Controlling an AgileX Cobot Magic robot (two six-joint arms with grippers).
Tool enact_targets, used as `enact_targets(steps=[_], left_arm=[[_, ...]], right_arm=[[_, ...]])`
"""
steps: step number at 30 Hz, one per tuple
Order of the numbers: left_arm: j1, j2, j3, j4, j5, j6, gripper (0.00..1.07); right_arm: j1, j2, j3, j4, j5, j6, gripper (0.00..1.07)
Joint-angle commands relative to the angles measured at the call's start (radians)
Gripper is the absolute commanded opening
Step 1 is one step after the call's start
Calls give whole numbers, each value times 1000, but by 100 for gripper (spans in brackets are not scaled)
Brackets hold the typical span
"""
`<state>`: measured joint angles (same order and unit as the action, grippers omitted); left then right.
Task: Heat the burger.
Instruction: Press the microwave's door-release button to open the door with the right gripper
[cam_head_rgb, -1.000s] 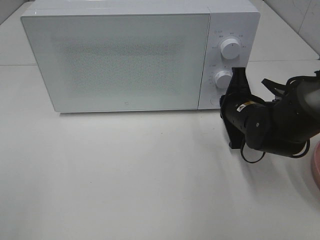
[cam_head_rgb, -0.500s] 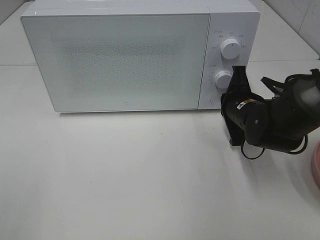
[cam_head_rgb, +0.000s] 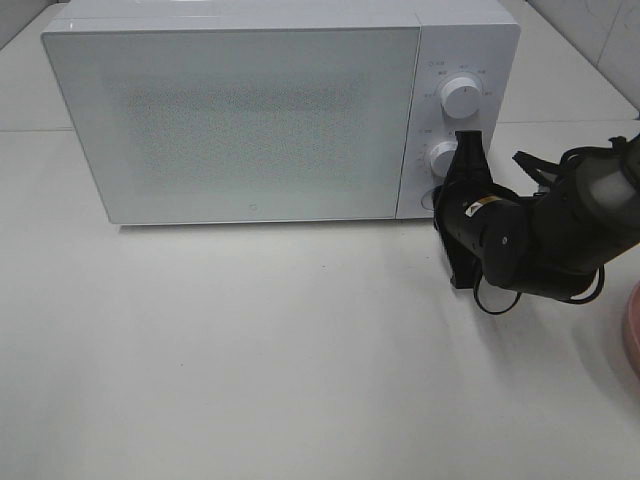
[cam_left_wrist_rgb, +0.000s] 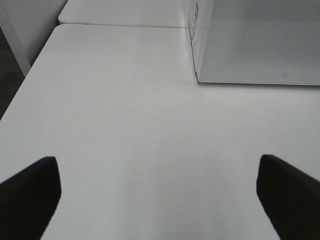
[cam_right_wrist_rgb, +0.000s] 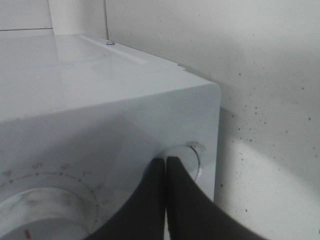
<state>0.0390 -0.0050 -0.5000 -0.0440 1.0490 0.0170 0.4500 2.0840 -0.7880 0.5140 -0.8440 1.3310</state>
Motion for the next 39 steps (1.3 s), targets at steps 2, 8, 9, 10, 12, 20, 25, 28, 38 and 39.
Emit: enact_targets(steps=[2, 8, 9, 10, 12, 20, 25, 28, 38, 39], left_arm=[[-5, -27, 5, -7, -12, 1, 101], [-5, -27, 5, -7, -12, 1, 101], [-5, -27, 5, -7, -12, 1, 101], [-5, -27, 5, -7, -12, 1, 101], [-5, -27, 5, -7, -12, 1, 101], [-5, -27, 5, -7, -12, 1, 101], [-5, -27, 5, -7, -12, 1, 101], [-5, -27, 5, -7, -12, 1, 101], [-5, -27, 5, -7, -12, 1, 101], [-5, -27, 5, -7, -12, 1, 101]], right_arm=[[-6, -2, -17, 11, -60, -22, 0], [-6, 1, -21, 11, -132, -23, 0], [-6, 1, -21, 11, -132, -23, 0], [-6, 6, -22, 11, -140, -23, 0], [-6, 14, -34, 9, -170, -22, 0], [-6, 32, -81, 31, -278, -49, 0], [-6, 62, -119, 32, -290, -49, 0], [-6, 71, -138, 39, -295, -75, 0], [-30, 71, -168, 32, -313, -114, 0], [-30, 71, -168, 31, -309, -114, 0]])
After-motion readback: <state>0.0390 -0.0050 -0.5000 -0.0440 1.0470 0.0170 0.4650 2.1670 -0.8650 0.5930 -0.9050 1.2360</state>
